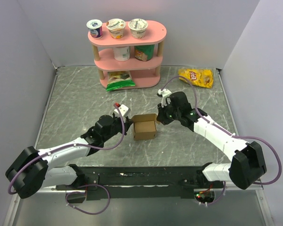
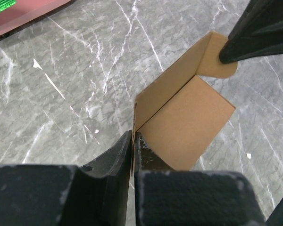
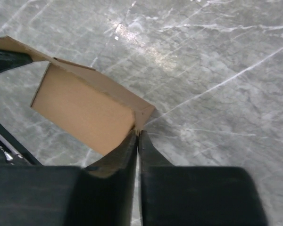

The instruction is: Fold the paper box

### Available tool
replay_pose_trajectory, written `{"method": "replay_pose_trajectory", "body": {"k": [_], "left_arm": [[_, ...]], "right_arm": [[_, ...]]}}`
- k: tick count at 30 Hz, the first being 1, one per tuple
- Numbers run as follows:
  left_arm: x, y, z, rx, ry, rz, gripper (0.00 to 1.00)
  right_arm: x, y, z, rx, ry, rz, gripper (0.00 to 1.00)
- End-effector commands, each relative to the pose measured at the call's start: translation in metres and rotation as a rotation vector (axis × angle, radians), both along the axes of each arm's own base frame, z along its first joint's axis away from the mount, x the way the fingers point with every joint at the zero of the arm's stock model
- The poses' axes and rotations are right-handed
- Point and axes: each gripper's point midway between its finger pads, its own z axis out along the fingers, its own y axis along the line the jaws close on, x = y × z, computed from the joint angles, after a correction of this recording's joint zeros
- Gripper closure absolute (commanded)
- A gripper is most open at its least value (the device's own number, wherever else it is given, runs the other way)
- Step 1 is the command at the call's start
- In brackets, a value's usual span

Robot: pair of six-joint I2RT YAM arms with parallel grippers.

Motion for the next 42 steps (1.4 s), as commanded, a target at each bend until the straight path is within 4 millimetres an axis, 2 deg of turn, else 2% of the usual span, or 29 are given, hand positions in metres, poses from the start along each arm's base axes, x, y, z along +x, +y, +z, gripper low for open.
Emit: {"method": "replay_pose_trajectory", "body": {"k": [1,7,13,19,25,32,42], "left_arm": [[0.012,-0.008,0.021,-0.047,-0.021,0.039,0.88],[0.020,-0.014,0.021,-0.084,0.057,0.100,0.90],[0.027,-0.014,0.016,-0.096,0.105,0.174,0.89],[0.029,-0.010,0.010,-0.129,0.134,0.234,0.91],[0.032,-0.011,0.017,-0.191,0.159,0.276,0.91],[0.026,-0.016,0.017,-0.165,0.115,0.247,0.89],[0.009,-0.015,0.016,-0.098,-0.014,0.236,0.89]], "right_arm": [[0.006,0.007,0.008,0.003,-0.032,-0.031,0.97],[-0.001,0.016,0.001,-0.027,-0.001,-0.116,1.00],[0.003,0.010,-0.009,-0.073,0.019,-0.275,1.00],[0.005,0.012,-0.010,-0.079,0.015,-0.349,1.00],[0.001,0.018,-0.007,-0.094,-0.015,-0.396,1.00],[-0.005,0.024,-0.008,-0.086,-0.013,-0.404,1.00],[-0.005,0.032,-0.002,-0.079,0.020,-0.408,1.00]]}}
